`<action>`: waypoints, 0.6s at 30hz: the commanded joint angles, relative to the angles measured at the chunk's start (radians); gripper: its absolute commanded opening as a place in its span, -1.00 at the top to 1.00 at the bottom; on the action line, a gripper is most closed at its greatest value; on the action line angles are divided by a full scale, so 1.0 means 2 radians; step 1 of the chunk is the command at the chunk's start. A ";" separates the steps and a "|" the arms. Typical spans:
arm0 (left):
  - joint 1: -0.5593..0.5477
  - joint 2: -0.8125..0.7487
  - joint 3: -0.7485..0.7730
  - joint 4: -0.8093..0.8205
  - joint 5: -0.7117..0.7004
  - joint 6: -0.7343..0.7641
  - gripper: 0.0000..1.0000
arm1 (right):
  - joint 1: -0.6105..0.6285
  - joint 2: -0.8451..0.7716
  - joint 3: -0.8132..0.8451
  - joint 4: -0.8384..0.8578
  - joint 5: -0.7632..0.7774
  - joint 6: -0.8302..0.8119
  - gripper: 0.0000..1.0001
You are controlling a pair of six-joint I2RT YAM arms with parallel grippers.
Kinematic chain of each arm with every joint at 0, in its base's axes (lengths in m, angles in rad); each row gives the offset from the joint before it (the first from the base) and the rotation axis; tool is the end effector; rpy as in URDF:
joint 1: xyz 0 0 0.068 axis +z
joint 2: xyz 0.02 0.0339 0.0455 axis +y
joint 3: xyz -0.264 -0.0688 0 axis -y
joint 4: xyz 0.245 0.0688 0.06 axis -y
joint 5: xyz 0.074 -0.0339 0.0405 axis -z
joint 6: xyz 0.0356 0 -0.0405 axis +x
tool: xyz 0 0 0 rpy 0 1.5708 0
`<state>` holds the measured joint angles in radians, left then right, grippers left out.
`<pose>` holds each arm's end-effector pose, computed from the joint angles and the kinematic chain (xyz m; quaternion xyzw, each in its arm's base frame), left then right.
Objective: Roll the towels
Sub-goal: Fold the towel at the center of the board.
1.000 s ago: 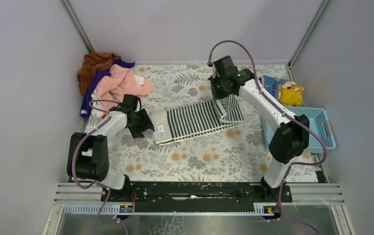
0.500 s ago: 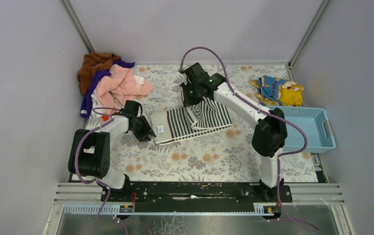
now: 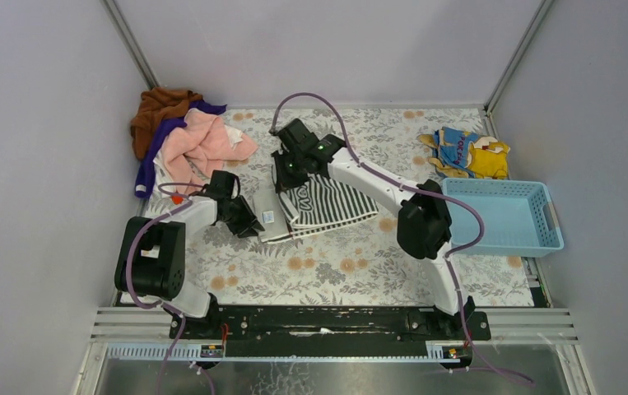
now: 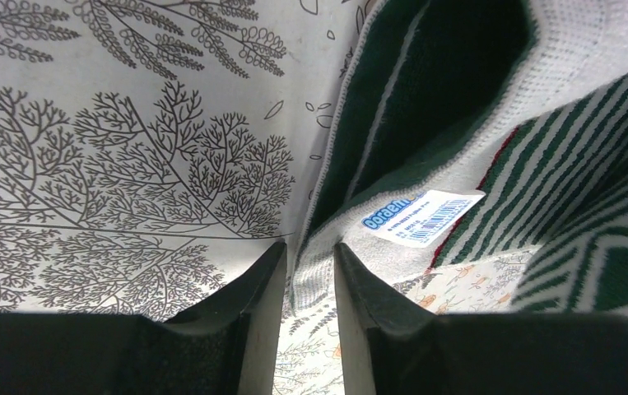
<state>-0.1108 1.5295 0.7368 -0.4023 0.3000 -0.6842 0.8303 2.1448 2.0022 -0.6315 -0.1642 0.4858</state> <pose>0.2607 -0.0396 0.1444 -0.2479 0.9396 -0.2069 0.1135 0.3279 0.3674 0.2835 -0.1888 0.8996 0.2962 0.2596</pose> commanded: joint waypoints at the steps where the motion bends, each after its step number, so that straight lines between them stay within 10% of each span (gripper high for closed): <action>1: -0.006 0.007 -0.010 0.017 -0.001 -0.003 0.47 | 0.009 0.020 0.026 0.030 -0.023 0.028 1.00; 18: -0.012 0.009 -0.013 0.019 -0.004 -0.003 0.64 | 0.019 0.035 -0.003 0.119 -0.078 0.077 0.98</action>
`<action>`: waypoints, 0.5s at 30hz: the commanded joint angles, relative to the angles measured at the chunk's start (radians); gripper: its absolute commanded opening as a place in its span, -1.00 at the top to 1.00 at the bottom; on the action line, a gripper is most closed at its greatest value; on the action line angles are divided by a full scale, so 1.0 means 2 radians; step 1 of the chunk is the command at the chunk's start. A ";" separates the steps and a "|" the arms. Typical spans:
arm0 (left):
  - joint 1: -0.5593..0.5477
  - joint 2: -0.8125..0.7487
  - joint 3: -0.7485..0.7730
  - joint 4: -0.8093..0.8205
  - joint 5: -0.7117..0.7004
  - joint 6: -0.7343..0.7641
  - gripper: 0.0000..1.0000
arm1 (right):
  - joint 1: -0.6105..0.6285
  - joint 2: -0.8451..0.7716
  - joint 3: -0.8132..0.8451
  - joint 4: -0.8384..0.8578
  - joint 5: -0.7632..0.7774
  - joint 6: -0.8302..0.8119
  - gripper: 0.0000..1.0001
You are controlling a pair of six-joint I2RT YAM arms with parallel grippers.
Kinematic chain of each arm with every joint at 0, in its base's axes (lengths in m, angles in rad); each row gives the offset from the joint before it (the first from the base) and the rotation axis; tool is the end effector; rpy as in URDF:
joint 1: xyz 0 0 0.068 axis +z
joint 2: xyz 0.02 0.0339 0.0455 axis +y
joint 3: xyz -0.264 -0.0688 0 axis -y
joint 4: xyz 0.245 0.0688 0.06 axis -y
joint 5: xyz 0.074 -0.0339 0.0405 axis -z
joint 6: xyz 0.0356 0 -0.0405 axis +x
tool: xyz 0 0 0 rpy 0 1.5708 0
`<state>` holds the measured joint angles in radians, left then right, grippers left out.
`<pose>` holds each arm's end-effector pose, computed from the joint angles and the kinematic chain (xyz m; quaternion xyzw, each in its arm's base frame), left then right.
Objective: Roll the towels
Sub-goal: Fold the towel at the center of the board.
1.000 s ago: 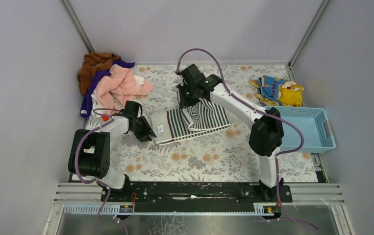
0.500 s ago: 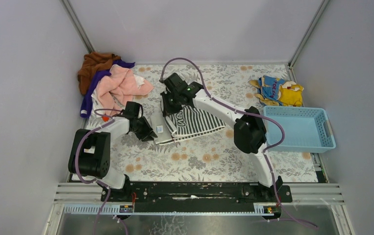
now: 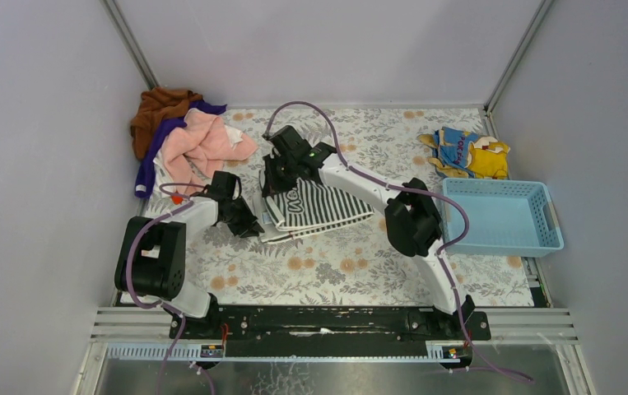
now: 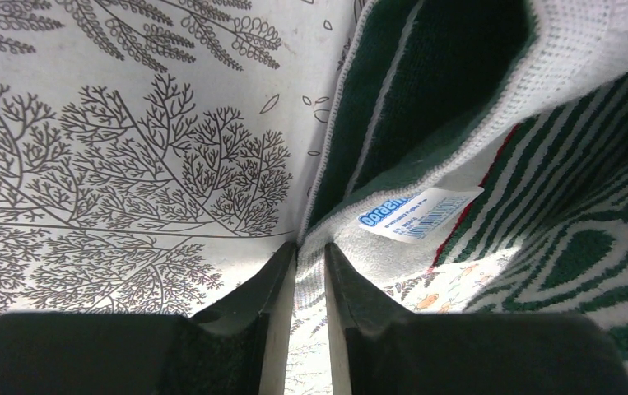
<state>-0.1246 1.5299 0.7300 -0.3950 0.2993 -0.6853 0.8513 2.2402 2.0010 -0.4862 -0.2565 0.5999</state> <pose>0.2593 -0.0431 0.1429 -0.2420 0.9412 -0.2074 0.1121 0.3340 0.3950 0.2488 -0.1654 0.8908 0.3572 0.2270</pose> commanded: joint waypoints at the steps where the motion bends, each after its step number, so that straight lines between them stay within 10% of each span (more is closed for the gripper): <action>1: -0.006 0.008 -0.009 0.015 -0.003 -0.003 0.64 | 0.009 -0.011 -0.006 0.049 -0.034 0.020 0.98; 15: -0.005 -0.007 -0.008 -0.008 -0.040 -0.013 0.55 | 0.012 0.035 -0.016 0.061 -0.051 0.026 0.68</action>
<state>-0.1246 1.5295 0.7284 -0.3931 0.2878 -0.6956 0.8597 2.3054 1.9766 -0.4015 -0.3199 0.6418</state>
